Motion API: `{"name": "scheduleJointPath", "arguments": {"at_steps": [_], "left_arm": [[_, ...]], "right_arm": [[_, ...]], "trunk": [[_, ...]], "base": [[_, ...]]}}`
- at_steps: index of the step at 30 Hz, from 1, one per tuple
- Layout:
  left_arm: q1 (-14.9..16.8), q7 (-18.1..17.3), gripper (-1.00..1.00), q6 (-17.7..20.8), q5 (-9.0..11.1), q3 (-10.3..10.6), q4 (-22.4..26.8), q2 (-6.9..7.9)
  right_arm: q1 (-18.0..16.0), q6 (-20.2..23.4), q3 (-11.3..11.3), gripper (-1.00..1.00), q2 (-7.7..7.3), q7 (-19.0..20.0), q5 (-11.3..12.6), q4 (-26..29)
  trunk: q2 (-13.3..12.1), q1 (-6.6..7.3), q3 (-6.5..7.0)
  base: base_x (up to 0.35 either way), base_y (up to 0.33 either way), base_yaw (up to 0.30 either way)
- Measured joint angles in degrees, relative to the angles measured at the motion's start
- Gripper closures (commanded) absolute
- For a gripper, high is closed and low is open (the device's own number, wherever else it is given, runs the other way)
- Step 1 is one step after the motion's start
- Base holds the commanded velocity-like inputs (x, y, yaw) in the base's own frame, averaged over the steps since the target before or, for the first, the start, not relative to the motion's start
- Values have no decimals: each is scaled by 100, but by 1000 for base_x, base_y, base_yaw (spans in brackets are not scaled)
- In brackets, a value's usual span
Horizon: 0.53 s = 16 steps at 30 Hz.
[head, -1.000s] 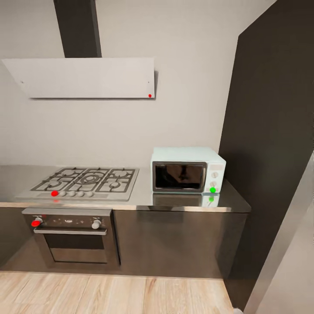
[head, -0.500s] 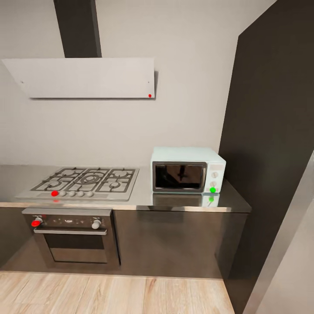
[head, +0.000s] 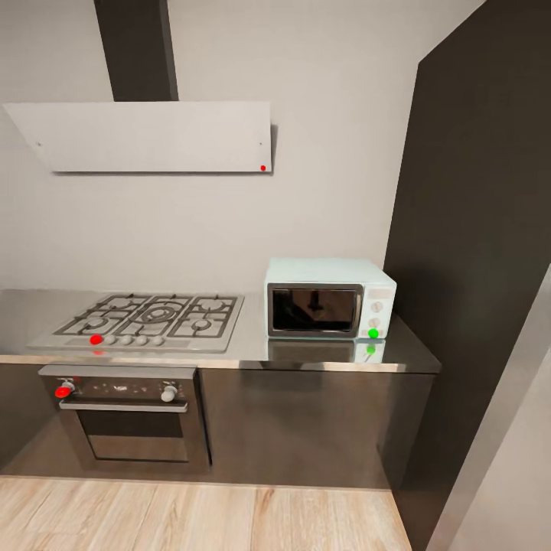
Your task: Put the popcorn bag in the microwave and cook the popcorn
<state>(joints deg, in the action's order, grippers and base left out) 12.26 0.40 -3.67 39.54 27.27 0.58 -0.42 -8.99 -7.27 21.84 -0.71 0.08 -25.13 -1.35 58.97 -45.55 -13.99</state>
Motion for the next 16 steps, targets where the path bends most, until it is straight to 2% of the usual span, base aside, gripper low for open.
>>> {"name": "scheduleJointPath", "arguments": {"at_steps": [16], "left_arm": [[0,0,-100,0,-2,-15,4,-4]], "right_arm": [[0,0,0,100,-2,0,0,0]], "trunk": [[0,0,0]], "base": [[0,0,0]]}}
